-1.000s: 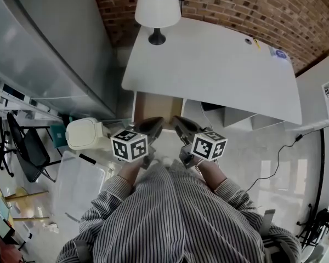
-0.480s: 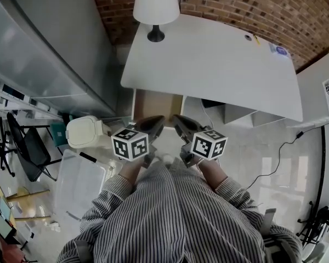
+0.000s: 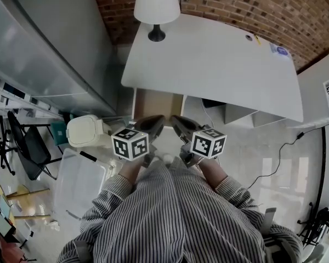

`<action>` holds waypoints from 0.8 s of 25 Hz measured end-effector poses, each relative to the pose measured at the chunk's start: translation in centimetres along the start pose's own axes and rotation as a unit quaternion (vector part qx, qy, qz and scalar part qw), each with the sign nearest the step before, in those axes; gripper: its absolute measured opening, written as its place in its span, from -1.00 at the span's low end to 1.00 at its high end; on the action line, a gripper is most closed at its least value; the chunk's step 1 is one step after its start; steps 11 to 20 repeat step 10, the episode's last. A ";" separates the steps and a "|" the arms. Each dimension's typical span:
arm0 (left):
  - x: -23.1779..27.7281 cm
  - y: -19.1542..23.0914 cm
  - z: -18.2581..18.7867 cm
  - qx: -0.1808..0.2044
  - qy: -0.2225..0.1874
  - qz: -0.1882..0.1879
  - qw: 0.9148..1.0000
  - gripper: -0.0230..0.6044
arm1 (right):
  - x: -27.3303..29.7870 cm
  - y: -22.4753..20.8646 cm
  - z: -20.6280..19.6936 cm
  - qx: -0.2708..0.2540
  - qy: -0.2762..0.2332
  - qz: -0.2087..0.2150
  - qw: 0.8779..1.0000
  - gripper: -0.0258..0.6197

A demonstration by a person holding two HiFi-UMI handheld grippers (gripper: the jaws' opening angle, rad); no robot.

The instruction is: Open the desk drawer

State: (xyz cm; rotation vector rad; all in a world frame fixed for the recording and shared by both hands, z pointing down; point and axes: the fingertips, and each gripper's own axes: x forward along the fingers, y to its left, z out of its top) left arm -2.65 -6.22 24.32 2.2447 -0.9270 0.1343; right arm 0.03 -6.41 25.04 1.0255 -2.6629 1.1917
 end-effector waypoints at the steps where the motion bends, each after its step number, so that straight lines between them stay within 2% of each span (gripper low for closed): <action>1: -0.1 0.0 0.0 0.000 0.000 0.001 1.000 -0.88 | 0.0 0.1 0.0 -0.002 0.001 0.000 1.000 -0.87; 20: 0.0 -0.2 -0.3 -0.012 0.003 0.002 1.000 -0.88 | -0.1 0.6 -0.1 -0.003 0.007 0.014 1.000 -0.87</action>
